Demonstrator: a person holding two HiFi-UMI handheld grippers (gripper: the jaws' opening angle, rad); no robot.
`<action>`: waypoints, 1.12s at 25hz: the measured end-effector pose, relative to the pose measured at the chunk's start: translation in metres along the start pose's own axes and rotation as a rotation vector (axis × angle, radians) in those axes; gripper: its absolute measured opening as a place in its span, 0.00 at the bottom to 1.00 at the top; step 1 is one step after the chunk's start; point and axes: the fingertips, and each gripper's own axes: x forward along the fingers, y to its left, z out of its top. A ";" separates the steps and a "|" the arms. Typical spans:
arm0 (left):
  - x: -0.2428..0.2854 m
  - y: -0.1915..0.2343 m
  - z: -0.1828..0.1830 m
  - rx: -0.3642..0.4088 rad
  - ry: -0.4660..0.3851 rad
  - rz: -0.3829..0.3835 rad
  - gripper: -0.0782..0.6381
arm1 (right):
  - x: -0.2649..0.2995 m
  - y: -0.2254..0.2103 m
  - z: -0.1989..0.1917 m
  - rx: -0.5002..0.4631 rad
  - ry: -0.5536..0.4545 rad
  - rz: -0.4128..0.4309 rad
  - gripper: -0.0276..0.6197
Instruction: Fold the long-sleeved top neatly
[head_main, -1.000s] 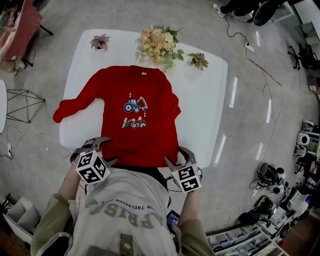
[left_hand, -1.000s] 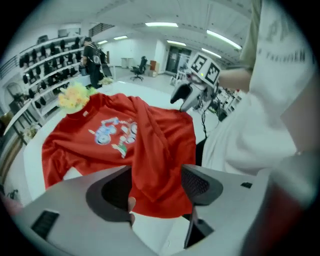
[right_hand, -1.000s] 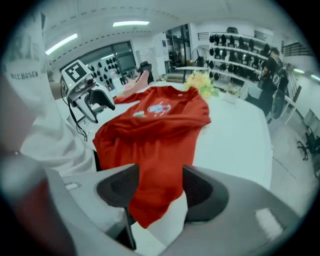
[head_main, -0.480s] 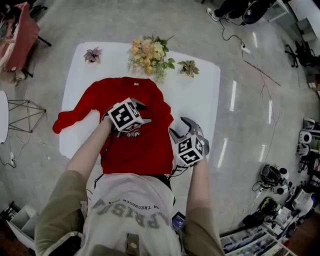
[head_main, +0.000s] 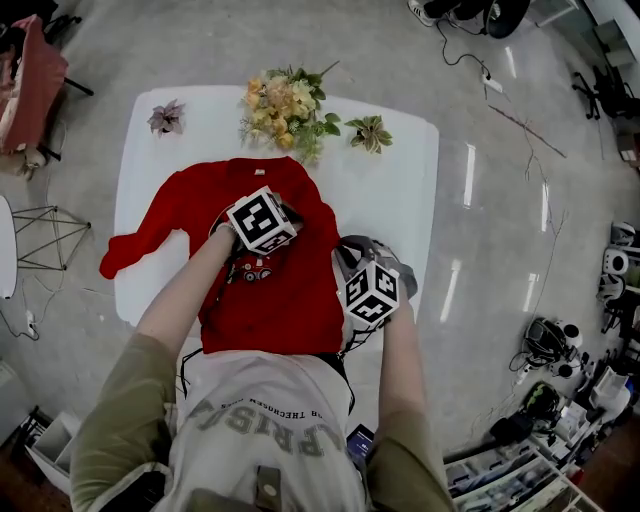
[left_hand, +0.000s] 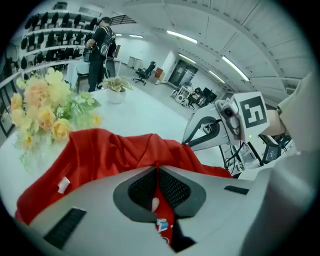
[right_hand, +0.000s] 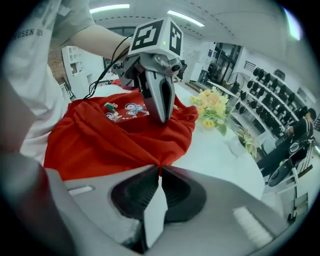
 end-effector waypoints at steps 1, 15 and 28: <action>-0.007 0.005 0.005 0.006 -0.015 0.015 0.14 | -0.003 -0.003 0.001 0.006 -0.008 -0.016 0.07; -0.024 0.066 0.030 -0.063 -0.105 0.195 0.28 | 0.016 -0.049 -0.032 0.123 0.122 -0.254 0.08; -0.080 -0.118 -0.146 -0.212 -0.143 0.128 0.38 | 0.010 -0.081 0.053 0.352 -0.162 -0.106 0.52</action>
